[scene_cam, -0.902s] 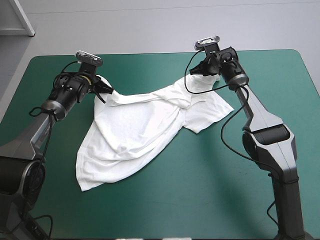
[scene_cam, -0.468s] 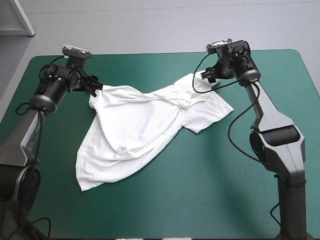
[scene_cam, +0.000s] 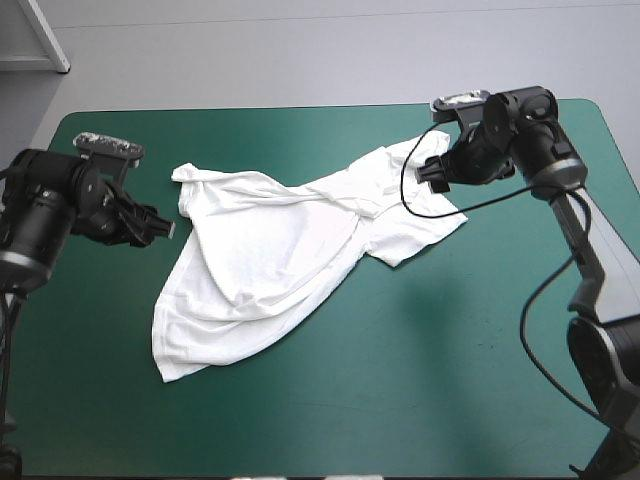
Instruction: Fold the cloth
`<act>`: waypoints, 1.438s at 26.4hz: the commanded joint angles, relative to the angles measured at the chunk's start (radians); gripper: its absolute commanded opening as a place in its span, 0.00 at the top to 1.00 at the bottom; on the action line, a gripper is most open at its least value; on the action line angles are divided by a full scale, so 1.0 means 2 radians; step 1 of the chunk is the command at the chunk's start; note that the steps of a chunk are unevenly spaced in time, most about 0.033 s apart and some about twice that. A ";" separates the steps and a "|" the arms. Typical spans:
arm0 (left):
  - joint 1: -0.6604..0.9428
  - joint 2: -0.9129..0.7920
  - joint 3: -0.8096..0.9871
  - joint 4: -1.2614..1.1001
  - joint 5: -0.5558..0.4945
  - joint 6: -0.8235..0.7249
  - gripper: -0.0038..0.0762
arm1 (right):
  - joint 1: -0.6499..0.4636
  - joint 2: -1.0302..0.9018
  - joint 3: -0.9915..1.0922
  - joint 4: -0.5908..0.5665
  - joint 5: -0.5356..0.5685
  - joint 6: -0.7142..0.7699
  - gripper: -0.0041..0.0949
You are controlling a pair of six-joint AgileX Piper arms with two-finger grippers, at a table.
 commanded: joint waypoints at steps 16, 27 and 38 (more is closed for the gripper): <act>0.000 -0.158 0.379 -0.138 -0.115 0.002 0.36 | -0.003 -0.128 0.178 0.005 -0.093 -0.022 0.21; 0.000 -0.142 0.409 -0.141 -0.229 0.002 0.36 | -0.003 -0.126 0.178 0.000 -0.130 -0.022 0.21; 0.000 -0.040 0.409 -0.182 -0.237 0.066 0.93 | -0.003 -0.061 0.178 -0.012 -0.213 -0.022 0.32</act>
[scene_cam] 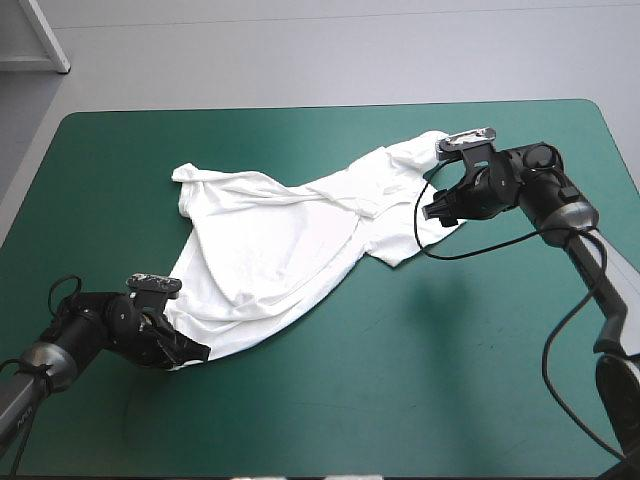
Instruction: Fold the cloth
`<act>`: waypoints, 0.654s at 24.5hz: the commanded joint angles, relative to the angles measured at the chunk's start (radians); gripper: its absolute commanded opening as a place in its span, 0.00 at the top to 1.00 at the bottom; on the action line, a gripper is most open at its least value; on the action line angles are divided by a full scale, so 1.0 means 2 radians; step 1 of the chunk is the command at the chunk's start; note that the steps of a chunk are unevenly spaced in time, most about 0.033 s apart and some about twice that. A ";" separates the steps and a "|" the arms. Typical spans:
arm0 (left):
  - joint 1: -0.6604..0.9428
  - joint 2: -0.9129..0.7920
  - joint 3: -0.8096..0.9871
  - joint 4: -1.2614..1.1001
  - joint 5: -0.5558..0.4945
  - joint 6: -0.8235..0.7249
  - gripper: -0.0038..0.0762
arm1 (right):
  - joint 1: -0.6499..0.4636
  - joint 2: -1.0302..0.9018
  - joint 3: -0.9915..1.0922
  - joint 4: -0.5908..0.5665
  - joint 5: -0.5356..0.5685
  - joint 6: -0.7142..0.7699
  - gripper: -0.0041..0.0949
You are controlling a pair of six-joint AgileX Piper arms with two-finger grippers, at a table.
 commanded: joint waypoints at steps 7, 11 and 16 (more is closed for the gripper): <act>-0.002 0.014 0.008 -0.026 -0.012 0.007 0.93 | -0.032 0.101 -0.032 0.006 -0.103 0.002 0.32; -0.002 0.014 0.008 -0.027 -0.026 0.006 0.93 | -0.043 0.156 -0.062 0.027 -0.100 -0.011 0.32; -0.002 0.014 0.008 -0.028 -0.029 0.003 0.93 | -0.042 0.172 -0.067 0.092 -0.094 -0.038 0.46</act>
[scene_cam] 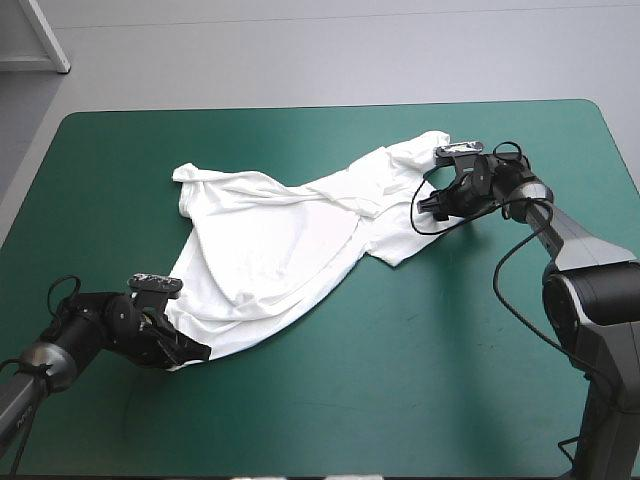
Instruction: Fold the cloth
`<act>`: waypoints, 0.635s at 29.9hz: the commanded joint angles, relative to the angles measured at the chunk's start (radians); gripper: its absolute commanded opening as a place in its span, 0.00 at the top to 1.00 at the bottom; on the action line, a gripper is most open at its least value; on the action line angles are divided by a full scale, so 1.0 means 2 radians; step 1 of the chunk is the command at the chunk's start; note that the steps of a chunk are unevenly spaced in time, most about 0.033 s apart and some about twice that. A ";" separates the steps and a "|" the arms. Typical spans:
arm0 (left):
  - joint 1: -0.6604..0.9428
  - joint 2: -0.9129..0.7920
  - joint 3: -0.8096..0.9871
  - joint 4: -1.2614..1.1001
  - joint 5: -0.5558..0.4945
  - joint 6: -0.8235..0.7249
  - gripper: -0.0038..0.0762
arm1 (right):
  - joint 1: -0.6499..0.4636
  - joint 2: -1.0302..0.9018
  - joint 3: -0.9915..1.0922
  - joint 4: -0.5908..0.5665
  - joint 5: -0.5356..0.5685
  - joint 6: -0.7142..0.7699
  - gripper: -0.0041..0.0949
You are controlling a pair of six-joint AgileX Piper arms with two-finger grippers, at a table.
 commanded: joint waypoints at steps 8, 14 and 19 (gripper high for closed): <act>-0.003 0.013 0.008 -0.019 -0.043 -0.012 0.93 | -0.002 -0.017 -0.012 0.086 0.008 -0.022 0.98; -0.003 -0.002 -0.004 -0.015 -0.053 -0.012 0.93 | -0.002 -0.060 -0.027 0.078 0.015 -0.022 0.98; -0.003 -0.050 -0.058 -0.015 -0.052 -0.012 0.93 | -0.002 -0.121 -0.066 0.075 0.030 -0.022 0.98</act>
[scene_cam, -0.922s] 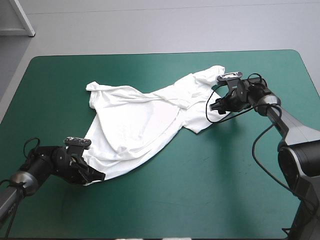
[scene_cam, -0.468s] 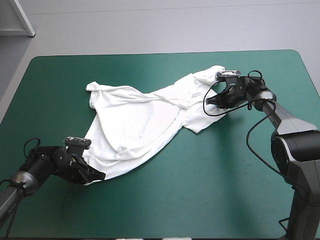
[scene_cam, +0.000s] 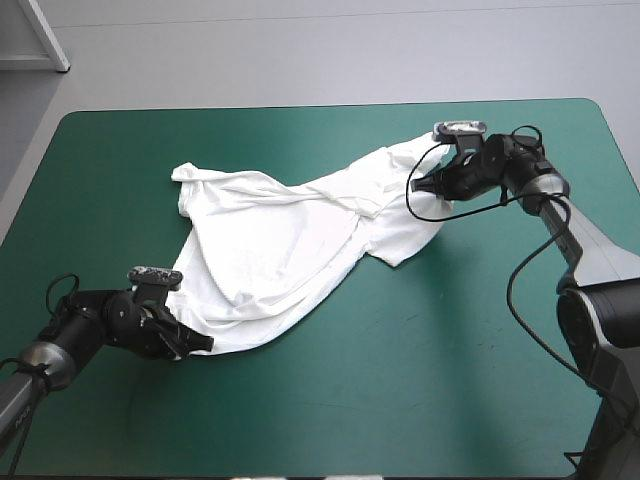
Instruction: Fold the cloth
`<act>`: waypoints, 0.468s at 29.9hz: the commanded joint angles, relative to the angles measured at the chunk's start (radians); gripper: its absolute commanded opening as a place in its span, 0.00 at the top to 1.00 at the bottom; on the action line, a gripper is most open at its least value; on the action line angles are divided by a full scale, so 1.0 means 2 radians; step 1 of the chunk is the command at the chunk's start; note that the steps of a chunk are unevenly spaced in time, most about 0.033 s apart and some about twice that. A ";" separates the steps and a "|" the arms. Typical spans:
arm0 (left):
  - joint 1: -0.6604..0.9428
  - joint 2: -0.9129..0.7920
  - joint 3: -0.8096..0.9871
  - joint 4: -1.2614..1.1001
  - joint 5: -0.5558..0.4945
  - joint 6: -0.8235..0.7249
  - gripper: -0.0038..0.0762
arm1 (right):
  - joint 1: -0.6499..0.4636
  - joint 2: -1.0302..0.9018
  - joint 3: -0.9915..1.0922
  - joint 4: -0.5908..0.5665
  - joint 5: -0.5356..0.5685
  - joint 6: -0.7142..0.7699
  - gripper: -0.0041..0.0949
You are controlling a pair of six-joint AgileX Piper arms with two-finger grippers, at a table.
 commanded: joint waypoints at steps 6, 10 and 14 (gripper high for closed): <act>-0.003 -0.081 -0.199 0.022 0.020 -0.006 0.93 | -0.001 -0.137 -0.112 -0.010 0.017 0.001 0.98; -0.003 -0.081 -0.331 0.080 0.085 -0.009 0.93 | -0.001 -0.181 -0.173 -0.045 0.043 0.013 0.98; -0.003 -0.080 -0.466 0.163 0.114 -0.029 0.93 | -0.001 -0.217 -0.233 -0.121 0.071 0.042 0.98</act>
